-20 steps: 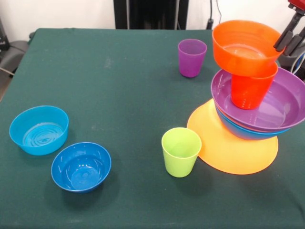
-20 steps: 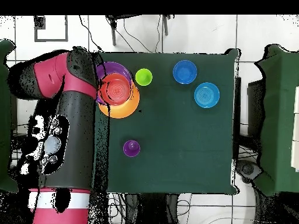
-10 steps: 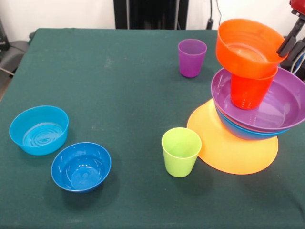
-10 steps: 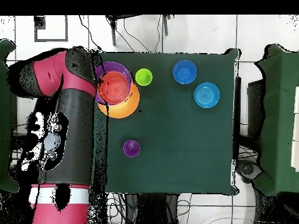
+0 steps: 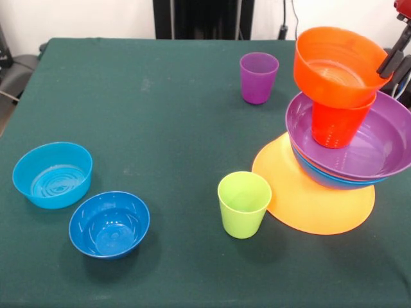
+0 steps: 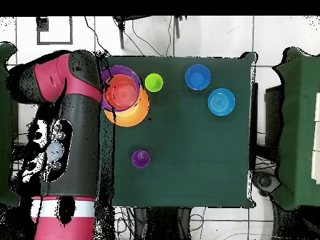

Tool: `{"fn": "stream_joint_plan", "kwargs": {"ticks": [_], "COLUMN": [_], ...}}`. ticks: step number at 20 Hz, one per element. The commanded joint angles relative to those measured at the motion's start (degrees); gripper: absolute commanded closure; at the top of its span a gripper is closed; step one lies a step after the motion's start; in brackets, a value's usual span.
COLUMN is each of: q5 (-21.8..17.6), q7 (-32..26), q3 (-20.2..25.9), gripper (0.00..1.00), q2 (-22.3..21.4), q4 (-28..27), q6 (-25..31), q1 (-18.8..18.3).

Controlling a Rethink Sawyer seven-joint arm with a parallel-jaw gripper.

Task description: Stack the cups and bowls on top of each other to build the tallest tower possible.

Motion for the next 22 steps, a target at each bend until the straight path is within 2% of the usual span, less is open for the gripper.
{"fn": "stream_joint_plan", "kwargs": {"ticks": [1, 22], "q5": [1.08, 2.26], "q7": [-0.24, -2.46], "q3": [5.81, 6.48], "gripper": [1.0, 1.0], "q2": [-0.43, -3.14], "q4": [1.41, 4.29], "q6": [4.53, 3.92], "q1": [-1.19, -1.97]}}
